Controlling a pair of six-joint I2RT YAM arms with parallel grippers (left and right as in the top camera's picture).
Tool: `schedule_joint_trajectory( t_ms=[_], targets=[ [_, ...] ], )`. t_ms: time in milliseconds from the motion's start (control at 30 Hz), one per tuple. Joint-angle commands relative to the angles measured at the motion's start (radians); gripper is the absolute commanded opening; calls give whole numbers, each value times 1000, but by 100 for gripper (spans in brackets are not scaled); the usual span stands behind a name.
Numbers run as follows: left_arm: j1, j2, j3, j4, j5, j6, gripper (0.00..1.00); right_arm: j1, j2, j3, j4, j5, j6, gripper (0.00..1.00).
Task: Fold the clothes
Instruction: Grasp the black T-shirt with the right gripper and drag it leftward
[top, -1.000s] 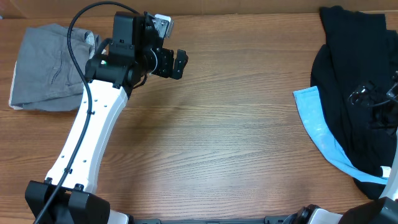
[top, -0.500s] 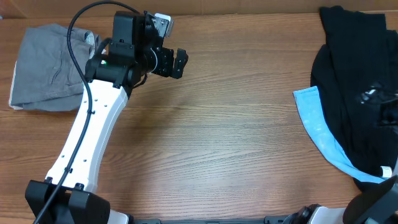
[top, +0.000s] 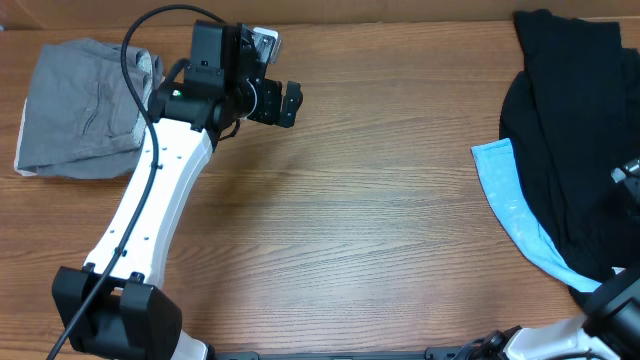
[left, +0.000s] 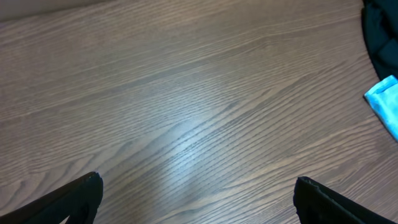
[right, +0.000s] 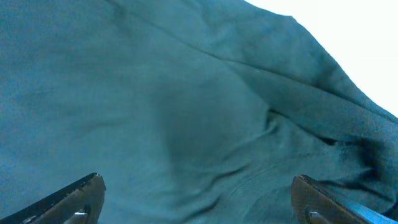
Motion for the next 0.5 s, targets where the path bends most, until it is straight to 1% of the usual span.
schedule_joint_trajectory(
  t_ms=[0,267,467],
  targets=[
    [-5,21,15,-1,-11,-9,100,-14,46,23,29,-12,-21,98],
    [-6,24,15,-7,-11,-9,100,-16,88,23,126,-16,-43,94],
    [-5,24,15,-10,-11,-9,100,-20,114,22,182,-17,-61,89]
  ],
)
